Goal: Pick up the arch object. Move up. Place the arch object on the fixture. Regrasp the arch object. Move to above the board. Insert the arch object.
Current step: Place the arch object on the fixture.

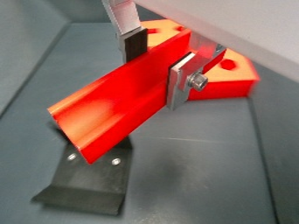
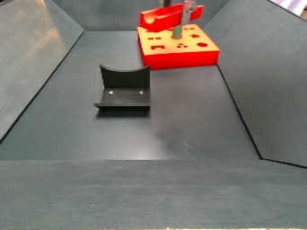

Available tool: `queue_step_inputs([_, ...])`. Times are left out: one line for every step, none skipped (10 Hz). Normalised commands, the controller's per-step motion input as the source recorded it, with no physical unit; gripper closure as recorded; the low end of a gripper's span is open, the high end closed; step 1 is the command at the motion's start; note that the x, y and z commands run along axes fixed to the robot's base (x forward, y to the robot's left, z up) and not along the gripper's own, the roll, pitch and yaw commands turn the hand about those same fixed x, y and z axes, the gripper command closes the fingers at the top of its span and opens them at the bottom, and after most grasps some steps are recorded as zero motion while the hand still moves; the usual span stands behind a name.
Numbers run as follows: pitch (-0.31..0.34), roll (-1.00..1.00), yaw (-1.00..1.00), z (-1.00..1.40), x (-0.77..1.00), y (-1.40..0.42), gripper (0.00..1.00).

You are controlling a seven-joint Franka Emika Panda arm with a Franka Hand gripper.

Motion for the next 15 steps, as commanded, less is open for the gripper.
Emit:
queue_step_inputs([-0.093,-0.05,1.0,0.0,1.0,0.09,1.0])
queue_step_inputs([-0.094,-0.06,1.0,-0.01,1.0,0.07,1.0])
queue_step_inputs([-0.094,-0.07,1.0,-0.02,1.0,0.07,1.0])
queue_step_inputs([-0.096,-0.08,1.0,-0.03,1.0,0.05,1.0])
queue_step_inputs([-0.098,-0.1,1.0,-0.03,0.96,0.04,1.0])
queue_step_inputs([-0.099,-0.12,1.0,-0.04,0.83,0.02,1.0])
queue_step_inputs([-0.086,-0.12,0.88,-0.03,0.76,0.02,1.0])
queue_step_inputs([-0.046,-0.12,0.54,-0.03,0.6,0.01,1.0])
queue_step_inputs([0.167,-1.0,0.12,-0.14,0.62,-0.01,1.0])
queue_step_inputs([0.178,-1.0,0.05,-0.13,0.47,0.0,1.0])
queue_step_inputs([0.185,-1.0,0.03,-0.09,0.41,0.03,1.0])
queue_step_inputs([0.208,-1.0,0.01,-0.01,0.26,0.04,1.0])
queue_step_inputs([0.214,-1.0,0.0,-0.01,0.2,0.04,1.0])
queue_step_inputs([0.217,-1.0,-0.03,-0.01,0.09,0.04,1.0])
queue_step_inputs([0.209,-1.0,-0.05,0.0,0.05,0.04,1.0])
